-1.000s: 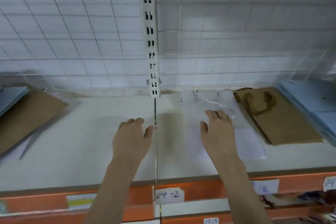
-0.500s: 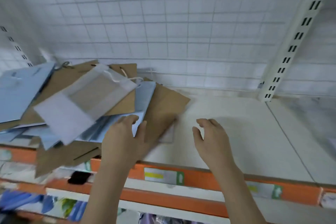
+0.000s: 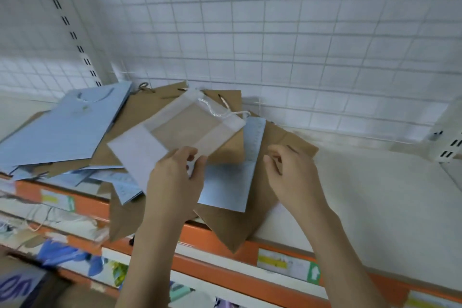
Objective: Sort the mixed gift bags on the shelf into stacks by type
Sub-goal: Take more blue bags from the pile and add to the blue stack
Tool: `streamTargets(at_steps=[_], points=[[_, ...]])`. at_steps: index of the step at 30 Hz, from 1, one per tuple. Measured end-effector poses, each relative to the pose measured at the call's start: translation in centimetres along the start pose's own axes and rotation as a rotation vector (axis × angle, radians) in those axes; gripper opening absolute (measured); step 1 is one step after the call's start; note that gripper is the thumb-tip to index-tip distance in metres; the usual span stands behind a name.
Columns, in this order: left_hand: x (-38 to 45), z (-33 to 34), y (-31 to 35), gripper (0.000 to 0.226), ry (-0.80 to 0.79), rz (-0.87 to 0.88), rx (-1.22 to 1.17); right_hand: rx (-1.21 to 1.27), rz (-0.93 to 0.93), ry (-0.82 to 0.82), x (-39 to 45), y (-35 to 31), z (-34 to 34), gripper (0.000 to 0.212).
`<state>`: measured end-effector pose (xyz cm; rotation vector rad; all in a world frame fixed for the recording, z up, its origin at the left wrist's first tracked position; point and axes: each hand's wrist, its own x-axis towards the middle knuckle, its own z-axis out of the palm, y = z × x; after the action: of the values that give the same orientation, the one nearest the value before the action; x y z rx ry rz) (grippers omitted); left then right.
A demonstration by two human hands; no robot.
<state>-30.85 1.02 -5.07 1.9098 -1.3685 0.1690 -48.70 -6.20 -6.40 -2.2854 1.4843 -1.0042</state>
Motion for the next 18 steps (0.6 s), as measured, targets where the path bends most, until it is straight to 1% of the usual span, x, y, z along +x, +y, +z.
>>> streamTargets(at_steps=[3, 5, 7, 9, 11, 13, 15, 18], points=[[1.0, -1.3, -2.3, 0.023, 0.044, 0.013, 0.012, 0.040, -0.036, 0.023, 1.0, -2.5, 1.2, 0.024], [1.6, -2.2, -4.1, 0.024, 0.064, -0.011, 0.013, 0.033, -0.051, 0.006, 1.3, -4.3, 2.4, 0.023], [2.4, -2.7, -6.1, 0.025, 0.079, -0.058, 0.005, 0.004, -0.056, -0.025, 1.4, -6.0, 3.8, 0.028], [3.4, -3.2, -8.2, 0.026, 0.079, -0.086, -0.010, -0.026, -0.021, -0.055, 1.6, -7.5, 5.5, 0.034], [4.4, -3.7, -10.4, 0.025, 0.056, -0.048, -0.027, -0.055, 0.056, -0.042, 1.7, -8.9, 7.1, 0.036], [5.6, -4.5, -12.8, 0.022, 0.021, 0.023, -0.052, -0.072, 0.166, 0.014, 1.7, -10.2, 8.6, 0.039], [6.8, -5.5, -15.4, 0.023, -0.022, 0.055, -0.065, -0.099, 0.284, 0.052, 1.8, -11.9, 10.0, 0.049], [8.2, -6.8, -19.1, 0.023, -0.075, 0.101, -0.074, -0.146, 0.439, 0.017, 2.0, -14.7, 11.6, 0.067]])
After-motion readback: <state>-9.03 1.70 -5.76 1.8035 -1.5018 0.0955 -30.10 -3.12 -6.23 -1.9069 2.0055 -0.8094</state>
